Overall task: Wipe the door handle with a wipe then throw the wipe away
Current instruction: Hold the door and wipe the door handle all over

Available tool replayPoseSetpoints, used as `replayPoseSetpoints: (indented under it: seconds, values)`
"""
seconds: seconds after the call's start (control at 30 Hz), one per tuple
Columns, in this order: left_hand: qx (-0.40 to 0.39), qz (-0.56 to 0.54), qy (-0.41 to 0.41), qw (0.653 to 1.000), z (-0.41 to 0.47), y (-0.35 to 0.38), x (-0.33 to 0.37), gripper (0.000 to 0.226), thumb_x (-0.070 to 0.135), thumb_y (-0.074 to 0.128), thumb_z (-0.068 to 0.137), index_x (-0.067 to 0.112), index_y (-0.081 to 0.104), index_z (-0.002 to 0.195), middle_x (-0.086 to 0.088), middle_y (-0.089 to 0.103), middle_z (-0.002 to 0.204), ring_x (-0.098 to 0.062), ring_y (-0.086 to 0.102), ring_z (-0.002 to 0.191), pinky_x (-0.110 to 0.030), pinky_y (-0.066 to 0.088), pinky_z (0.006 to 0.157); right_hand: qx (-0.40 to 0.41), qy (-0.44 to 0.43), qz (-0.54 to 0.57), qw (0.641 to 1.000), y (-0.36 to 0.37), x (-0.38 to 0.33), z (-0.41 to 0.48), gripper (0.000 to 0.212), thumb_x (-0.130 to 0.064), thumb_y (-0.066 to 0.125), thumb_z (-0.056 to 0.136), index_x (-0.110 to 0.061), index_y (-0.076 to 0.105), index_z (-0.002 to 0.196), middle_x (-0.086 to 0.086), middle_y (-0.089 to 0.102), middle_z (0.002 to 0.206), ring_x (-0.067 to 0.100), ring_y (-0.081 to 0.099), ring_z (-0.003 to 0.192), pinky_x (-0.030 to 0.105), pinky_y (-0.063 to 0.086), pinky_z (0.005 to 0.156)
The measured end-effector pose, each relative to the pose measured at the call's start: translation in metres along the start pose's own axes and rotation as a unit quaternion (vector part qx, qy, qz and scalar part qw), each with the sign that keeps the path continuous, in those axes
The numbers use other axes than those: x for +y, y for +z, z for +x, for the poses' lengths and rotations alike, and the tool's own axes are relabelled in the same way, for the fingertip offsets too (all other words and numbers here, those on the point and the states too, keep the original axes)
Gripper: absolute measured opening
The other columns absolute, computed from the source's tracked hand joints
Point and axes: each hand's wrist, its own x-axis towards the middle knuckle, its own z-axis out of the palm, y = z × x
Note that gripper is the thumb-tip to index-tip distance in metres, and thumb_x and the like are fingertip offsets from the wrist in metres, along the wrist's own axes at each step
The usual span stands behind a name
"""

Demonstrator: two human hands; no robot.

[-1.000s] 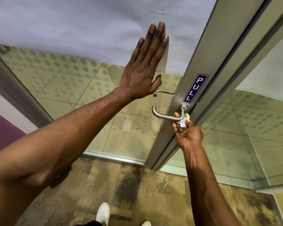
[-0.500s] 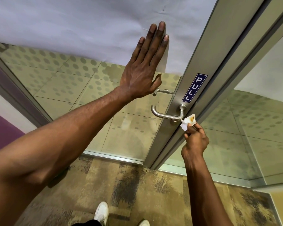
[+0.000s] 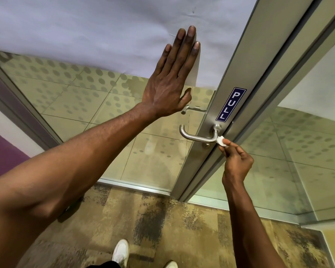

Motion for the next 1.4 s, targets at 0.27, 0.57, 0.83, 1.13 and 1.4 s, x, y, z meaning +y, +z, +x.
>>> replayPoseSetpoints:
  seconds: [0.27,0.57,0.83,1.13,1.4]
  values:
    - [0.006,-0.001,0.0,1.0,0.0,0.003,-0.001,0.106,0.035,0.071,0.085,-0.003,0.026,0.174,-0.035,0.022,0.18,-0.051,0.02,0.17,-0.056,0.014,0.143,-0.003,-0.064,-0.057,0.996,0.015,0.002,0.002,0.021,-0.005,0.083,0.088,-0.003,0.079,0.108,0.013,0.082,0.102,0.027,0.081,0.097,0.053,0.065,0.09]
    - [0.008,0.002,-0.007,1.0,0.002,0.006,0.001,0.106,0.035,0.07,0.084,-0.004,0.027,0.173,-0.036,0.023,0.179,-0.053,0.021,0.169,-0.06,0.015,0.142,0.028,-0.044,-0.085,0.995,0.021,0.001,-0.009,0.021,-0.008,0.084,0.088,-0.007,0.082,0.11,0.005,0.083,0.099,0.019,0.082,0.089,0.047,0.067,0.086]
    - [0.014,-0.002,-0.013,1.0,0.0,0.015,0.003,0.104,0.034,0.069,0.086,-0.006,0.027,0.172,-0.037,0.024,0.179,-0.054,0.021,0.169,-0.059,0.013,0.141,-0.003,0.049,0.042,0.998,0.019,0.008,-0.044,0.024,0.008,0.081,0.086,0.009,0.076,0.11,0.019,0.081,0.1,0.031,0.082,0.094,0.034,0.067,0.079]
    - [0.007,-0.002,-0.009,1.0,-0.001,0.011,0.001,0.105,0.035,0.07,0.086,-0.004,0.027,0.173,-0.036,0.023,0.179,-0.053,0.021,0.17,-0.061,0.017,0.142,0.051,0.104,0.149,0.982,0.022,0.009,-0.04,0.026,0.013,0.077,0.086,0.014,0.072,0.112,0.029,0.076,0.103,0.043,0.077,0.102,0.04,0.067,0.084]
    - [0.003,-0.004,-0.002,1.0,-0.001,0.011,-0.002,0.105,0.038,0.072,0.087,-0.003,0.028,0.173,-0.035,0.024,0.179,-0.052,0.022,0.17,-0.06,0.019,0.141,0.048,0.192,0.243,0.95,0.055,0.01,-0.072,0.028,0.015,0.079,0.084,0.016,0.072,0.111,0.028,0.079,0.103,0.035,0.081,0.09,0.041,0.067,0.086]
